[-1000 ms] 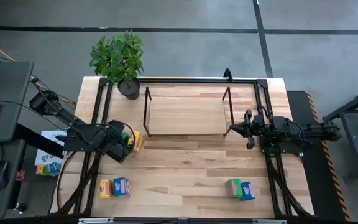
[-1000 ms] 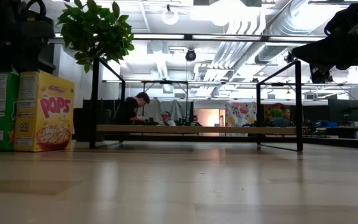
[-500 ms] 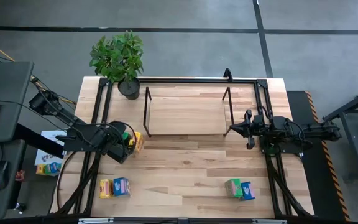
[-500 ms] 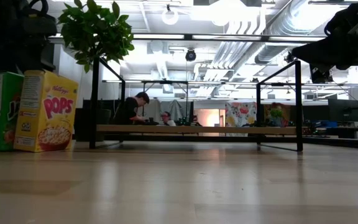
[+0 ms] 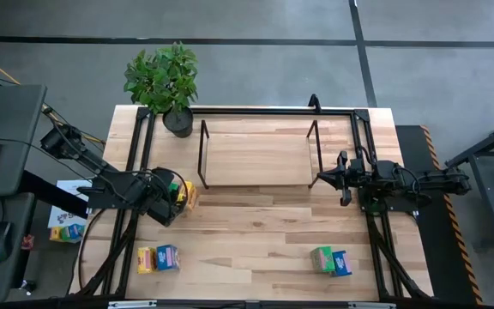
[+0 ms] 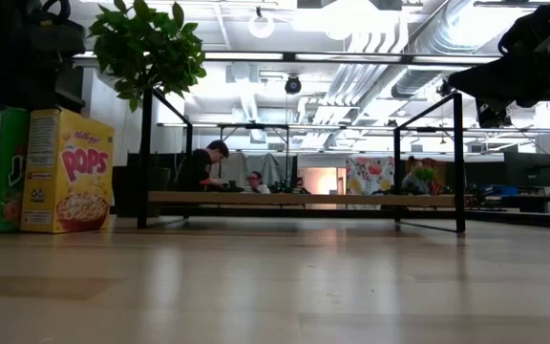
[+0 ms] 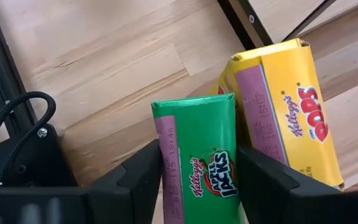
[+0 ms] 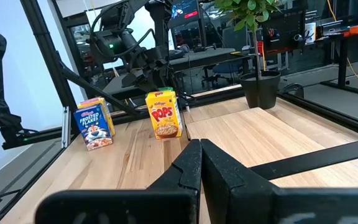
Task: Stack cereal on shelf
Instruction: Put the top green cereal box on the shelf
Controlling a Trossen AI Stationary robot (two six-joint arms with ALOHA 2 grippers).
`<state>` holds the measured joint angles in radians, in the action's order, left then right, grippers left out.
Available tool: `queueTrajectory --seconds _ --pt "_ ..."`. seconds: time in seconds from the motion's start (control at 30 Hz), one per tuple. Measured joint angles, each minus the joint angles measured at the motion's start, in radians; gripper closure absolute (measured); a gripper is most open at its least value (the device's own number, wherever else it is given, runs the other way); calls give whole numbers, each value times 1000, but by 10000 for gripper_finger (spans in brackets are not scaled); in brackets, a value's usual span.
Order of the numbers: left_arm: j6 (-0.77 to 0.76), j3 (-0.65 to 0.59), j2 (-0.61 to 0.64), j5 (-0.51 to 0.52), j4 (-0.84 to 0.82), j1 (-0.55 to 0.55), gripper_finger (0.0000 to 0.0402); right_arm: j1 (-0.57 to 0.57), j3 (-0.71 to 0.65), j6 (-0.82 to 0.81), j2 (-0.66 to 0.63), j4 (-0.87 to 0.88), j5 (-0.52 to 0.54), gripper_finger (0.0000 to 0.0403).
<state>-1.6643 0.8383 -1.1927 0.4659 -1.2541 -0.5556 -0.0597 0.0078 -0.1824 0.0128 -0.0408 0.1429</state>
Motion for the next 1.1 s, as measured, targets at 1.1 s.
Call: queueTrajectory --seconds 1.1 --pt "61 106 221 148 -125 -18 290 0 0 0 0 0 0 402"
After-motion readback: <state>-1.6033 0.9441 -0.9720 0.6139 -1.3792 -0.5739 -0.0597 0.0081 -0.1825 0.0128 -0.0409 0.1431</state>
